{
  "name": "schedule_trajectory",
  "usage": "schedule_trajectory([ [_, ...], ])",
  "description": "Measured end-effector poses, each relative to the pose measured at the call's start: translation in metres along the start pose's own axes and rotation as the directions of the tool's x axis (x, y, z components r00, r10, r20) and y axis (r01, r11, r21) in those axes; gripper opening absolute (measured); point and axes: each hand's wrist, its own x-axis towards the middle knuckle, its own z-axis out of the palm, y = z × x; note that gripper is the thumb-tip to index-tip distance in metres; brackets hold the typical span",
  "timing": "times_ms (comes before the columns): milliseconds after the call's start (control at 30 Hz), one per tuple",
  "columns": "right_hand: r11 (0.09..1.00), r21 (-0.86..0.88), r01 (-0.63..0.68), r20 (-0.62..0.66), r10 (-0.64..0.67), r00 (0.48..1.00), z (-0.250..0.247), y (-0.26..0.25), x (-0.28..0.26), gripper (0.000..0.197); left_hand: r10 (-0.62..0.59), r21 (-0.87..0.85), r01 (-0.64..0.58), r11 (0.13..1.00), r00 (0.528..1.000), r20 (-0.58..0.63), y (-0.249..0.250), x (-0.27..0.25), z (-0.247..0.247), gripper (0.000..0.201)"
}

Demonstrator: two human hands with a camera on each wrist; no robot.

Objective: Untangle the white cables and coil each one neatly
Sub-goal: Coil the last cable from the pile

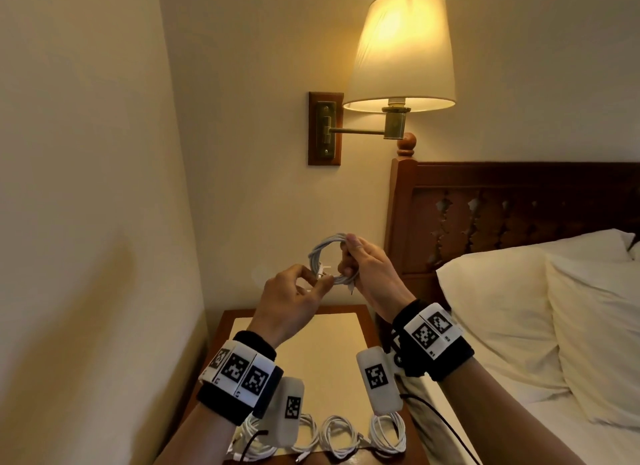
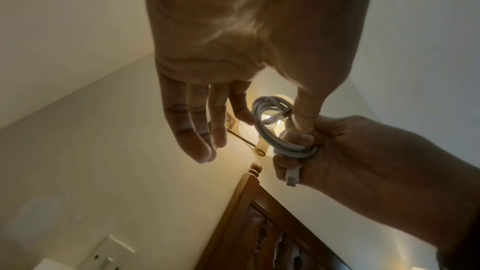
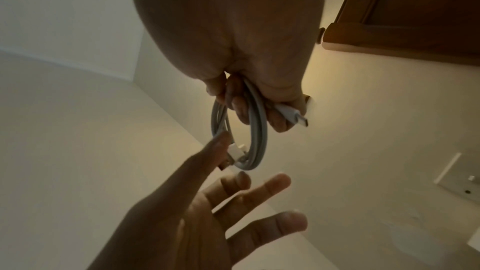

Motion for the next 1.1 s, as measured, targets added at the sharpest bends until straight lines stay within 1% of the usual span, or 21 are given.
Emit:
schedule_trajectory([
  [33,1.0,-0.014,0.003,0.007,-0.003,1.0,-0.001,0.0,-0.001,0.032,-0.018,0.014,0.018,1.0,1.0,0.001,0.0,-0.001,0.0,0.038],
  [100,0.999,-0.042,0.005,0.029,-0.004,1.0,-0.002,0.001,-0.002,0.032,-0.043,-0.007,0.044,0.999,0.999,0.032,-0.004,0.0,-0.002,0.055],
  [167,0.997,-0.074,0.002,0.05,0.002,0.999,-0.004,0.001,-0.004,0.032,-0.059,-0.089,0.07,0.994,0.992,0.113,-0.006,0.001,-0.006,0.071],
  [200,0.998,-0.07,-0.004,0.056,0.008,0.998,-0.005,0.001,-0.004,0.032,-0.067,-0.149,0.088,0.985,0.988,0.14,-0.006,0.002,-0.008,0.074],
  [233,0.999,-0.046,-0.014,0.058,0.017,0.998,-0.006,0.002,-0.004,0.032,-0.075,-0.219,0.105,0.97,0.987,0.141,-0.005,0.002,-0.009,0.073],
  [333,0.993,0.095,-0.069,0.055,0.064,0.996,-0.007,0.0,-0.004,0.033,-0.153,-0.43,0.155,0.89,0.987,0.038,0.0,0.004,-0.01,0.053],
  [367,0.987,0.134,-0.083,0.054,0.076,0.996,-0.007,-0.001,-0.004,0.034,-0.172,-0.497,0.166,0.852,0.984,0.033,0.0,0.005,-0.01,0.048],
  [467,0.973,0.206,-0.107,0.048,0.099,0.994,-0.007,-0.002,-0.004,0.035,-0.198,-0.659,0.199,0.725,0.977,0.078,-0.002,0.005,-0.005,0.038],
  [533,0.969,0.218,-0.119,0.039,0.113,0.993,-0.007,0.0,-0.005,0.035,-0.202,-0.692,0.187,0.697,0.978,0.061,-0.004,0.004,0.001,0.031],
  [667,0.944,0.294,-0.152,0.013,0.155,0.988,-0.007,0.0,-0.007,0.034,-0.139,-0.656,0.07,0.752,0.989,-0.054,-0.006,0.0,0.011,0.022],
  [767,0.916,0.366,-0.167,0.01,0.176,0.984,-0.012,-0.005,-0.009,0.033,-0.031,-0.557,-0.06,0.828,0.988,-0.153,-0.014,-0.003,0.01,0.011],
  [833,0.917,0.361,-0.169,0.0,0.181,0.983,-0.015,-0.006,-0.009,0.033,0.093,-0.379,-0.172,0.909,0.972,-0.217,-0.022,-0.003,0.007,0.011],
  [867,0.922,0.346,-0.175,-0.004,0.188,0.982,-0.015,-0.007,-0.009,0.033,0.159,-0.269,-0.22,0.938,0.96,-0.231,-0.024,-0.002,0.006,0.011],
  [900,0.926,0.328,-0.186,-0.006,0.199,0.98,-0.016,-0.007,-0.009,0.033,0.216,-0.181,-0.261,0.948,0.947,-0.236,-0.024,-0.002,0.004,0.012],
  [933,0.931,0.308,-0.198,-0.004,0.209,0.978,-0.016,-0.007,-0.009,0.033,0.246,-0.134,-0.284,0.949,0.938,-0.244,-0.021,-0.002,0.003,0.012],
  [967,0.936,0.28,-0.212,0.001,0.22,0.975,-0.017,-0.007,-0.009,0.033,0.252,-0.127,-0.291,0.948,0.933,-0.258,-0.018,-0.002,0.001,0.011],
  [1100,0.961,0.134,-0.241,0.002,0.243,0.97,-0.017,-0.008,-0.01,0.029,0.233,-0.086,-0.271,0.959,0.922,-0.311,-0.013,-0.002,-0.004,0.007],
])
